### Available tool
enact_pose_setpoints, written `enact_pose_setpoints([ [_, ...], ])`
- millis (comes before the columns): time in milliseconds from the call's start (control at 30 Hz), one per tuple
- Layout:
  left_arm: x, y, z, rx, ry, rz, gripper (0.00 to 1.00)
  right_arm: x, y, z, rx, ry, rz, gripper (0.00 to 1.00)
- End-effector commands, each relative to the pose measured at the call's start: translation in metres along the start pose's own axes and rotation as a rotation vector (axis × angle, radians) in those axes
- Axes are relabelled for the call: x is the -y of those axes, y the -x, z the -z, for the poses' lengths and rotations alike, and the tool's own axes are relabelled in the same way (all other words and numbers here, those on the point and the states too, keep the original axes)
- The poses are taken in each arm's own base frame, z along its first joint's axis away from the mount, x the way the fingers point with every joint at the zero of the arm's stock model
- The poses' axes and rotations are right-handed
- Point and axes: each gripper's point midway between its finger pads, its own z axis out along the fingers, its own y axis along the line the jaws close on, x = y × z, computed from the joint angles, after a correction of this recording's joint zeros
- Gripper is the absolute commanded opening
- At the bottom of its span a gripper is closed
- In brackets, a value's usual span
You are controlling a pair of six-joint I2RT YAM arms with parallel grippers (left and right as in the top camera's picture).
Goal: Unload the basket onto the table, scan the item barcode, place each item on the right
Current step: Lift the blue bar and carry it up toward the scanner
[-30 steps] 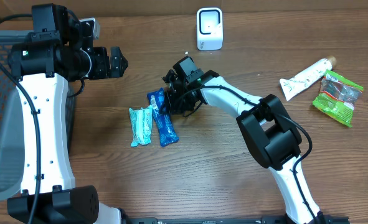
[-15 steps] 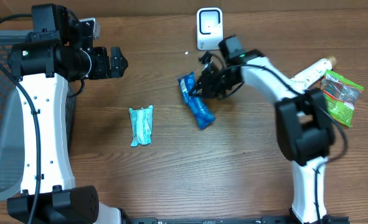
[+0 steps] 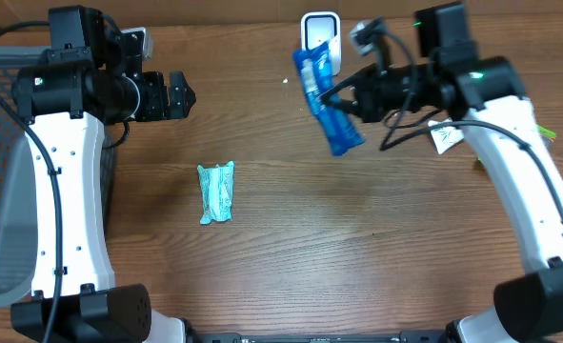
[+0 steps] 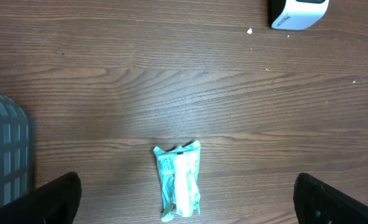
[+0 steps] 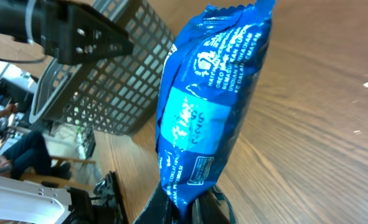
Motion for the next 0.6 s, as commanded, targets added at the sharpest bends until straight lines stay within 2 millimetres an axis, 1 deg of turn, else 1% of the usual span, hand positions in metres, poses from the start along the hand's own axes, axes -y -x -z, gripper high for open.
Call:
enact_pose_setpoints([
  [0, 0.002, 0.002, -0.002, 0.001, -0.012, -0.02, 1.0, -0.025, 0.012, 0.028, 0.061, 0.03, 0.065, 0.04],
  [133, 0.002, 0.002, -0.002, 0.001, -0.012, -0.019, 1.0, -0.022, 0.013, 0.034, 0.071, 0.019, 0.044, 0.04],
  [333, 0.002, 0.002, -0.002, 0.001, -0.012, -0.02, 1.0, -0.017, 0.016, 0.035, 0.084, -0.003, 0.045, 0.04],
  [567, 0.002, 0.002, -0.002, 0.001, -0.012, -0.02, 1.0, 0.025, 0.028, 0.042, 0.136, -0.244, -0.085, 0.04],
])
